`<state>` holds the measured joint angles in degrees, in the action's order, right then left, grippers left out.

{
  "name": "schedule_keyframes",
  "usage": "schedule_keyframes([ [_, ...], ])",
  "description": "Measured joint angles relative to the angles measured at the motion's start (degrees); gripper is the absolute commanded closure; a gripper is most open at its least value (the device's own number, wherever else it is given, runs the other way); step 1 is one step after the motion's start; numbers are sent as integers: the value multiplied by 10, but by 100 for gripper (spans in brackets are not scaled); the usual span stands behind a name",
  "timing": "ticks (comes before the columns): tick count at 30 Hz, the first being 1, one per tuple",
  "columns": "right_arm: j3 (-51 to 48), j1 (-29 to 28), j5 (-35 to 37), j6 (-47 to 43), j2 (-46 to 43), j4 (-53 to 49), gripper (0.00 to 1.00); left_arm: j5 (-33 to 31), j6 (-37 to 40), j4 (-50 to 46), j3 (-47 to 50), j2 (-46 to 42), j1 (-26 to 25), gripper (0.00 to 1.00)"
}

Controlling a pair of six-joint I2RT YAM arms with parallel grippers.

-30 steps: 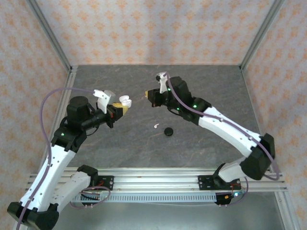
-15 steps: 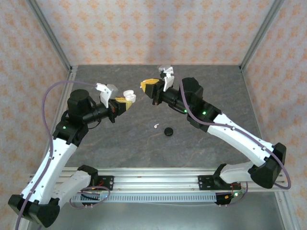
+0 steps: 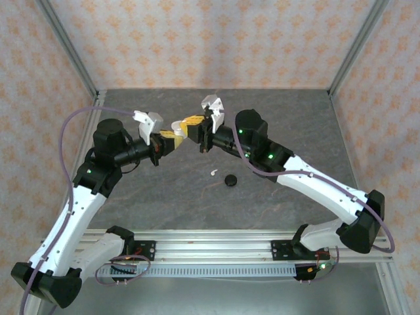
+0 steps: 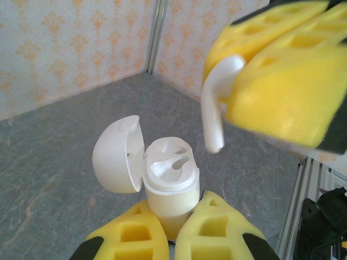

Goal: Insert wireless bluetooth earbuds into charging case

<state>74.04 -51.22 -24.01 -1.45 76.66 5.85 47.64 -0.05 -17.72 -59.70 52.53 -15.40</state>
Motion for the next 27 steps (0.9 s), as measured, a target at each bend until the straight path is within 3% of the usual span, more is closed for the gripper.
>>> schedule_keyframes([
  [27,10,-5,17,-46,7,-25,92,2,6,-12,-7,-4,-7,100],
])
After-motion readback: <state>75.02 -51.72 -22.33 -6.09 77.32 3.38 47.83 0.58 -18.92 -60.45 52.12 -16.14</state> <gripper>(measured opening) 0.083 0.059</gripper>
